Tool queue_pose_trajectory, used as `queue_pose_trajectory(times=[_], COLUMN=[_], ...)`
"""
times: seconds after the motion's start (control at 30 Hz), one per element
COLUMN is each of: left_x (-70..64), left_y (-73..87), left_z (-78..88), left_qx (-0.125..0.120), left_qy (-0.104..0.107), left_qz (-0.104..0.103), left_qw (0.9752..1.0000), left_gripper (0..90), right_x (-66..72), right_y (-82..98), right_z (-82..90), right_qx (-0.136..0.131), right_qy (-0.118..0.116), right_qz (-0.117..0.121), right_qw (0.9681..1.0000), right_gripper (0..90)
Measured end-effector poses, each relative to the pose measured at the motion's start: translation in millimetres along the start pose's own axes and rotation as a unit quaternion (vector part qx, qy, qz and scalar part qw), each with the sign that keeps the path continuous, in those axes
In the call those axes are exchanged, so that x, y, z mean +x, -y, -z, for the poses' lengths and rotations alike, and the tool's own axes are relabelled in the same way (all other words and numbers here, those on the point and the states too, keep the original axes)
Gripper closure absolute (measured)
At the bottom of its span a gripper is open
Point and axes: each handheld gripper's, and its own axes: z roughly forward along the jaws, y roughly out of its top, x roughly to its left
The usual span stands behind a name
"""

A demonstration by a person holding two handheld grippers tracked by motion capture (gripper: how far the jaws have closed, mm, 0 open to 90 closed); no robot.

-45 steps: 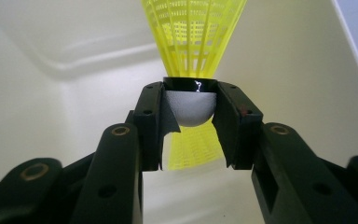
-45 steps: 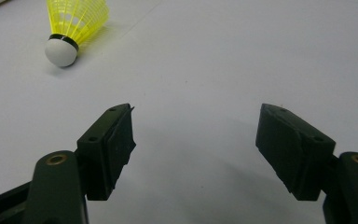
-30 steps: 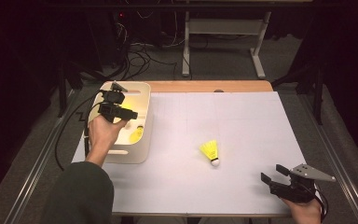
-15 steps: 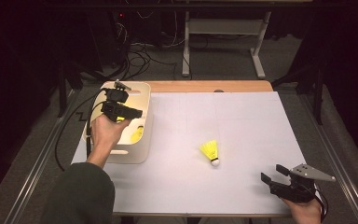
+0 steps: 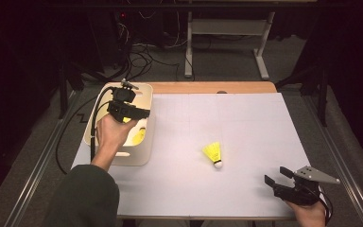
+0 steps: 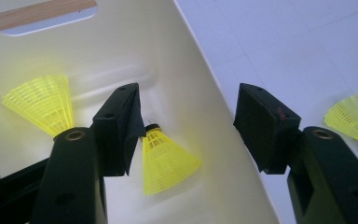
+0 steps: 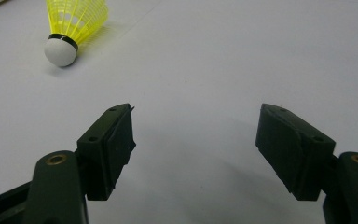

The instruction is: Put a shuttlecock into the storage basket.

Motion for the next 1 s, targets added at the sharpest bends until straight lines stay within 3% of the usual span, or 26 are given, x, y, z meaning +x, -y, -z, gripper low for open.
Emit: queue_pose_trajectory(times=[0.4, 1.0], left_x=[-14.7, -30.4], left_y=[-4.5, -6.6], left_z=[-1.5, -9.1], left_qx=[-0.006, -0.003], left_qy=[0.016, 0.024], left_qz=[-0.021, -0.032], left_qw=[0.9996, 0.9992], left_gripper=[41.6, 41.0], right_x=[-0.7, -0.9], right_y=[-0.6, -0.3], right_z=[-1.1, -0.7], right_qx=[0.000, 0.000], right_qy=[0.001, 0.001], right_qz=[-0.004, -0.004], right_qw=[1.0000, 1.0000], right_gripper=[28.3, 28.2])
